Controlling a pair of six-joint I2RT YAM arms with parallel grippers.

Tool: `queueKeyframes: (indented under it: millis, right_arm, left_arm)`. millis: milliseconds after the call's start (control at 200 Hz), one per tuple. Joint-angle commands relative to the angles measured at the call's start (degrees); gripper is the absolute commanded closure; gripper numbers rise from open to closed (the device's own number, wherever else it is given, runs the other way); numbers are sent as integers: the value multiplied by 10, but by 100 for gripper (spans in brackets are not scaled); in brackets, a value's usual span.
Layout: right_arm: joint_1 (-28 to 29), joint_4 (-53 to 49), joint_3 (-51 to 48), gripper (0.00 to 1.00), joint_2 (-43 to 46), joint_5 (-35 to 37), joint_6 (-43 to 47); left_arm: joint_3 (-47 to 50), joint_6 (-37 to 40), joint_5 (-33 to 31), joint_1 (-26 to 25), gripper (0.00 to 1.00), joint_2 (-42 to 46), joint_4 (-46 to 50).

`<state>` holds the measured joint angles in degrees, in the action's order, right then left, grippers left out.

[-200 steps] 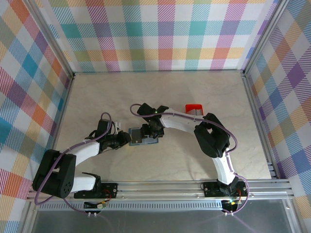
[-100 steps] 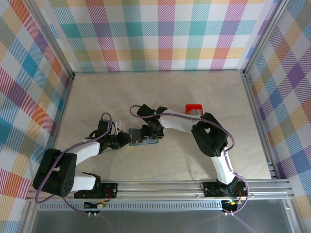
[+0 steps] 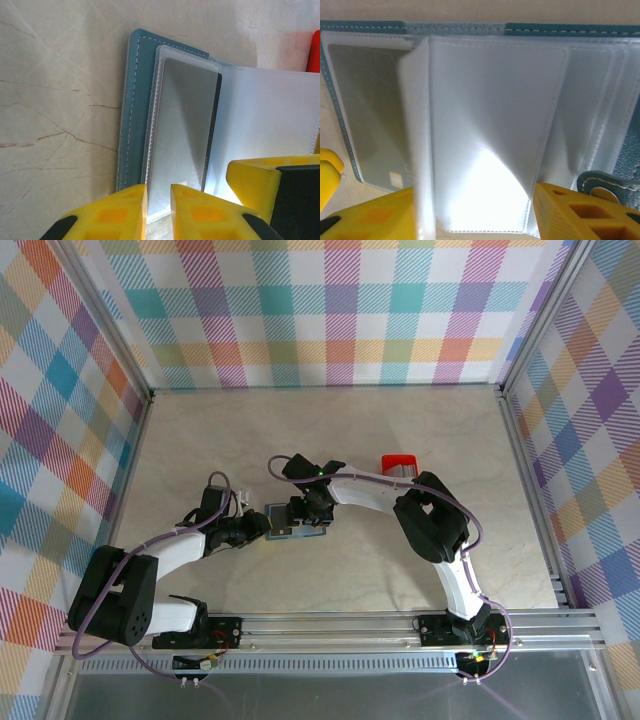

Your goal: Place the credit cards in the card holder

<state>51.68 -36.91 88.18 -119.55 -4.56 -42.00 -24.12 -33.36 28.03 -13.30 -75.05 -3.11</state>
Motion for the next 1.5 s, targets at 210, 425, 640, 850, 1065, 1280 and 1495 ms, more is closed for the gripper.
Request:
queueKeyframes:
  millis: [210, 425, 640, 850, 1065, 1280, 1495]
  right_arm:
    - [1, -41, 15, 44, 12, 43, 11]
    - [9, -76, 37, 43, 5, 76, 25]
    - [10, -78, 38, 43, 5, 76, 29]
    - [11, -64, 36, 44, 9, 58, 30]
    - [11, -68, 37, 43, 7, 70, 31]
    - [10, -69, 40, 43, -5, 63, 29]
    - [11, -61, 37, 42, -17, 46, 27]
  left_arm:
    - [5, 10, 7, 4, 81, 2, 6]
    - [3, 11, 6, 4, 81, 5, 9]
    - [4, 11, 5, 4, 81, 8, 13]
    - [4, 11, 5, 4, 81, 6, 12]
    - [6, 11, 5, 4, 81, 7, 11]
    - [6, 10, 5, 4, 81, 5, 7]
    - [4, 11, 7, 4, 81, 3, 7]
